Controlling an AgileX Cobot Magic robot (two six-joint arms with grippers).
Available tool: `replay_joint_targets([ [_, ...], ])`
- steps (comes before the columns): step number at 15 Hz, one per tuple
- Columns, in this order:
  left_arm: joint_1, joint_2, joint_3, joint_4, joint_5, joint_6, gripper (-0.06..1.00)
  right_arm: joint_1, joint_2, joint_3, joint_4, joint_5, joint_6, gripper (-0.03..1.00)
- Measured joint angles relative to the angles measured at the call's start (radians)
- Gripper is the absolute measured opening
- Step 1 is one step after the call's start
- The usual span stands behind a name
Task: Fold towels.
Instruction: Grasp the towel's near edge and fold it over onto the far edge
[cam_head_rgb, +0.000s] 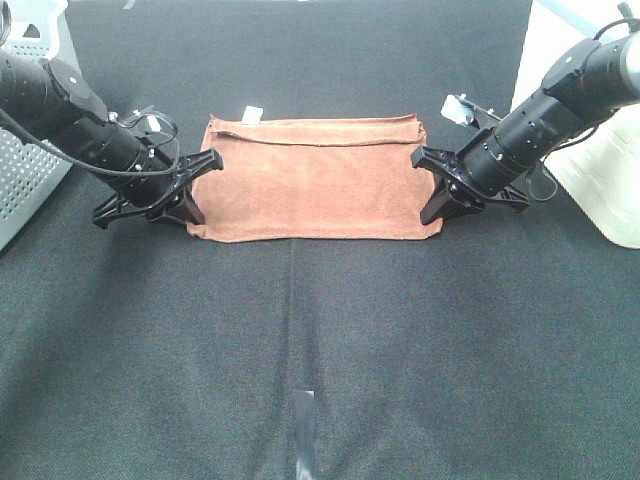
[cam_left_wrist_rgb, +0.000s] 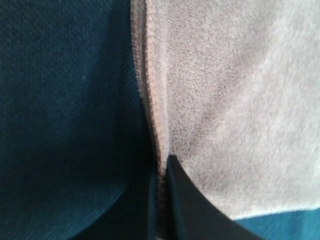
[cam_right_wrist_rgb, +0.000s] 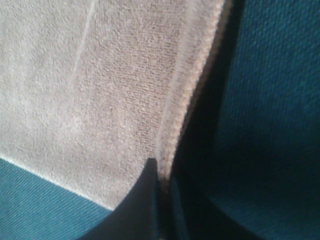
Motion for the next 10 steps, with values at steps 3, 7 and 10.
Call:
replay_joint_targets([
  [3,0.000,-0.036,0.007,0.088,0.070,-0.002,0.01,0.000,-0.015,0.003,-0.039,0.046,0.040,0.00],
  [7,-0.001,-0.155,0.172,0.186,0.079,-0.003,0.01,0.004,-0.149,0.175,-0.092,0.032,0.070,0.00],
  [10,-0.001,-0.233,0.300,0.198,0.073,-0.003,0.01,0.010,-0.230,0.328,-0.091,0.024,0.071,0.00],
])
